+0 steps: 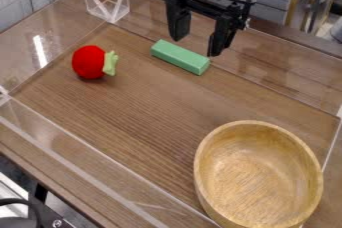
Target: Move the red fruit to the right
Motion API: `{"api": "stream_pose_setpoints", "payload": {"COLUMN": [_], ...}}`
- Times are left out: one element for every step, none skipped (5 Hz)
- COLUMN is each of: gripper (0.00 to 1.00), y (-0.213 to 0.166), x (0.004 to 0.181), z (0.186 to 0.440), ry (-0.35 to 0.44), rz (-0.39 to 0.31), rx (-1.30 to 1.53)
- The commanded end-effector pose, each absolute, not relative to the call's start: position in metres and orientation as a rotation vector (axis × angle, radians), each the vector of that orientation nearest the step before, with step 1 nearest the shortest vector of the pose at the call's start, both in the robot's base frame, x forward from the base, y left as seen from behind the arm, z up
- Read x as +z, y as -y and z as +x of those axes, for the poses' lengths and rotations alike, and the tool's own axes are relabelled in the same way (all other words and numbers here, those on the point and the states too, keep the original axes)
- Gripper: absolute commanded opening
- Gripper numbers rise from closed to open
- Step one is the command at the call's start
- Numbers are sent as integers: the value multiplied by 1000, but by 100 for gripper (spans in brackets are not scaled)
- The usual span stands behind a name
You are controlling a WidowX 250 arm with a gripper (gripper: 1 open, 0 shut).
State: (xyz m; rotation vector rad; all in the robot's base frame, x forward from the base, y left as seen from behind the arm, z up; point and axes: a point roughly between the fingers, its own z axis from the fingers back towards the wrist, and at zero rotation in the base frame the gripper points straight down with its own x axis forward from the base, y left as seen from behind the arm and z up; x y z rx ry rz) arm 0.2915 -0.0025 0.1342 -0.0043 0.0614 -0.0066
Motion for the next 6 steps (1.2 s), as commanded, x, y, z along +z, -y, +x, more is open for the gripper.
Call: {"api": "stream_pose_setpoints", "payload": {"gripper": [100,100,100,100,100,100], "y": [-10,-32,-64,-96,-125,-146], "x": [135,139,136,131,132,130], "z": [285,276,265,255,245,241], "ry": [-81,-84,-43,2,39,74], "rz": [-11,-19,-22,-31,-42,-43], "rx": [21,80,190,288,420,560]}}
